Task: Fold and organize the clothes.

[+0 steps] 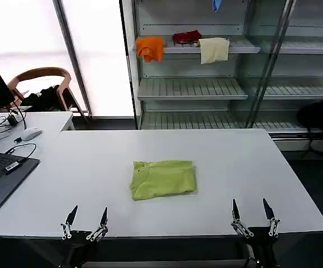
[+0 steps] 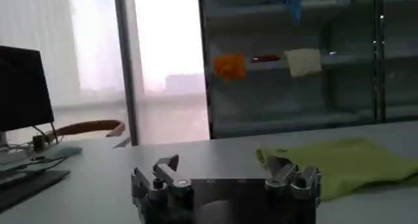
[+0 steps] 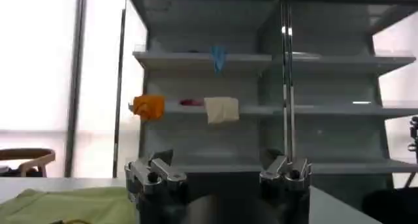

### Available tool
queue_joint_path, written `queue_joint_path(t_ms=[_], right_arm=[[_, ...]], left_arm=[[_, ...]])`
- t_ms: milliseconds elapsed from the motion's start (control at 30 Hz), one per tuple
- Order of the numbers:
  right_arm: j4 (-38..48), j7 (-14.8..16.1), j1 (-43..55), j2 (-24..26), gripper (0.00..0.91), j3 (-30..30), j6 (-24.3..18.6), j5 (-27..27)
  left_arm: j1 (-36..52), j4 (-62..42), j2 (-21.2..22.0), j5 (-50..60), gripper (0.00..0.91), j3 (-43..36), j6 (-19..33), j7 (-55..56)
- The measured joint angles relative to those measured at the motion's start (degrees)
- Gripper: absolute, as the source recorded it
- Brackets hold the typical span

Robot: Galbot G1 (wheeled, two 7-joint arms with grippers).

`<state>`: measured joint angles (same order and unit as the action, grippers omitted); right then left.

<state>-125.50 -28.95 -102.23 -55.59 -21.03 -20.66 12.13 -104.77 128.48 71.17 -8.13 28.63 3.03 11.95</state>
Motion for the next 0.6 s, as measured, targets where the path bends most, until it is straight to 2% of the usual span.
queue_joint_path(t_ms=[600], right_arm=[[0.72, -0.15, -1.55, 0.06, 0.907, -0.41, -0.66, 0.78]], left_arm=[[-0.22, 0.34, 1.26, 1.42, 0.907, -0.75, 0.10, -0.19]])
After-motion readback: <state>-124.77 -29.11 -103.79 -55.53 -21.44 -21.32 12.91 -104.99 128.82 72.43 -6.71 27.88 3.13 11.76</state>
